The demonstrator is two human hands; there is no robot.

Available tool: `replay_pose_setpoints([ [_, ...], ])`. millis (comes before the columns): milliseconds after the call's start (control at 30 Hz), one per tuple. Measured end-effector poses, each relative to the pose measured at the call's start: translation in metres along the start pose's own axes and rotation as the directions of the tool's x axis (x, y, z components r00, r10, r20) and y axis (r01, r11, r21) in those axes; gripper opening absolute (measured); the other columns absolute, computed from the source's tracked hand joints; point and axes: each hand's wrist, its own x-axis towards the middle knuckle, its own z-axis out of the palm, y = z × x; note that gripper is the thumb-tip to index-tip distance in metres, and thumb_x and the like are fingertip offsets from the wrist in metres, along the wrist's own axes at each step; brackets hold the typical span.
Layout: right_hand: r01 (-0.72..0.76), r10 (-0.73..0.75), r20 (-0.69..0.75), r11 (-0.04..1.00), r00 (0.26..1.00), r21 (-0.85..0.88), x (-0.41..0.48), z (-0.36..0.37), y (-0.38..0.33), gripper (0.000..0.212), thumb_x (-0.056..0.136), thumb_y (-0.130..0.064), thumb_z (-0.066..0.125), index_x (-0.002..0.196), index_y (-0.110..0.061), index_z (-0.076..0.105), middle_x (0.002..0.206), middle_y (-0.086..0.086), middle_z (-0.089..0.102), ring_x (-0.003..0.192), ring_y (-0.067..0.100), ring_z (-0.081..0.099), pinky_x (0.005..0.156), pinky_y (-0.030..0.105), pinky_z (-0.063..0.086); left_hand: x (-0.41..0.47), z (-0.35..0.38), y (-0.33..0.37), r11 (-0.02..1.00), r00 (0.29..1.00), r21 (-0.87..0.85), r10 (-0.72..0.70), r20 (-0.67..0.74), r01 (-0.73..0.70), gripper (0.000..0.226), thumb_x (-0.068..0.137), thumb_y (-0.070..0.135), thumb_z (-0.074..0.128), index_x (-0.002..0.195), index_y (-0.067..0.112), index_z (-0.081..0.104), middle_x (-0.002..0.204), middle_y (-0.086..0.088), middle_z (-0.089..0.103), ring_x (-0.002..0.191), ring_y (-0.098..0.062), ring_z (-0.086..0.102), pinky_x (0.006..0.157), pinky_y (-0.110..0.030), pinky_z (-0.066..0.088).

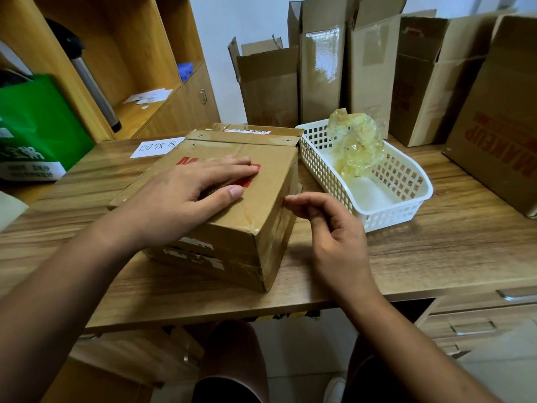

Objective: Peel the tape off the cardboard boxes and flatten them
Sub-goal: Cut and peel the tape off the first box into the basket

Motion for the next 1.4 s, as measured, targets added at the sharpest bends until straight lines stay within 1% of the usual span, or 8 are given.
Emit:
replay_pose_setpoints([
  [233,0.019,-0.019,0.009,0.999,1.000,-0.030,-0.0014,0.0011,-0.0022,0.036,0.096,0.015,0.046,0.104,-0.009,0.071,0.097,-0.002,0.074,0.098,0.014,0.071,0.087,0.021,0.053,0.0001,0.0004,-0.0006,1.000,1.000,0.001,0.008,-0.005,-0.008,0.053,0.092,0.070,0.032,0.143,0.059,0.042,0.149,0.041,0.035,0.144,0.009,0.027,0.117,-0.052,0.032],
  [433,0.005,-0.005,-0.029,1.000,1.000,-0.001,0.0009,0.0010,-0.0030,0.030,0.103,0.004,0.046,0.110,-0.012,0.070,0.107,-0.005,0.073,0.109,0.017,0.068,0.094,0.029,0.054,-0.0015,-0.0002,0.0000,1.000,1.000,0.009,0.005,-0.007,-0.005,0.053,0.091,0.070,0.031,0.143,0.060,0.041,0.149,0.042,0.034,0.143,0.011,0.026,0.117,-0.051,0.033],
  [600,-0.009,0.009,-0.014,1.000,1.000,-0.027,0.0007,0.0011,-0.0037,0.031,0.101,0.006,0.047,0.106,-0.013,0.071,0.101,-0.006,0.073,0.103,0.014,0.069,0.090,0.023,0.054,-0.0007,-0.0001,-0.0002,1.000,1.000,0.004,0.005,-0.003,-0.005,0.054,0.091,0.071,0.030,0.143,0.060,0.040,0.149,0.042,0.034,0.144,0.010,0.027,0.117,-0.052,0.033],
  [733,-0.015,0.014,-0.017,0.999,1.000,-0.035,0.0001,0.0019,-0.0032,0.032,0.100,0.006,0.048,0.101,-0.019,0.069,0.096,-0.006,0.073,0.100,0.016,0.070,0.089,0.029,0.056,-0.0007,0.0002,-0.0011,1.000,1.000,-0.002,0.009,-0.005,-0.009,0.052,0.091,0.070,0.031,0.142,0.061,0.040,0.148,0.043,0.034,0.143,0.011,0.027,0.117,-0.051,0.033],
  [867,-0.021,0.019,-0.022,0.997,1.000,-0.070,0.0017,0.0008,-0.0049,0.028,0.099,0.001,0.054,0.113,-0.018,0.067,0.110,-0.009,0.070,0.111,0.013,0.065,0.095,0.029,0.053,-0.0010,0.0004,-0.0026,1.000,1.000,-0.014,0.018,-0.007,-0.018,0.051,0.093,0.067,0.033,0.143,0.059,0.041,0.149,0.042,0.035,0.143,0.010,0.028,0.118,-0.051,0.032],
  [967,0.025,-0.023,0.011,0.988,1.000,-0.150,0.0021,0.0021,-0.0039,0.030,0.098,-0.001,0.058,0.123,-0.016,0.066,0.119,-0.008,0.067,0.117,0.011,0.063,0.098,0.025,0.051,-0.0007,0.0009,-0.0036,1.000,1.000,-0.015,0.017,-0.003,-0.017,0.051,0.093,0.068,0.032,0.143,0.059,0.041,0.149,0.041,0.035,0.144,0.009,0.028,0.117,-0.052,0.033],
  [1200,0.174,-0.194,-0.018,0.913,0.981,-0.370,0.0029,0.0066,0.0002,0.025,0.094,0.000,0.065,0.116,-0.008,0.073,0.107,-0.002,0.069,0.102,0.006,0.065,0.090,0.022,0.053,0.0001,0.0013,-0.0040,1.000,1.000,-0.008,0.021,-0.006,-0.021,0.050,0.094,0.066,0.033,0.143,0.059,0.042,0.149,0.041,0.035,0.144,0.008,0.028,0.117,-0.052,0.032],
  [1400,0.289,-0.328,0.019,0.800,0.944,-0.525,0.0066,0.0080,0.0009,0.014,0.092,-0.006,0.070,0.106,-0.004,0.073,0.101,0.003,0.070,0.093,0.014,0.066,0.084,0.031,0.056,-0.0010,0.0007,-0.0026,1.000,1.000,-0.007,0.009,-0.005,-0.009,0.051,0.093,0.067,0.032,0.143,0.059,0.042,0.149,0.041,0.035,0.143,0.009,0.028,0.117,-0.052,0.033],
])
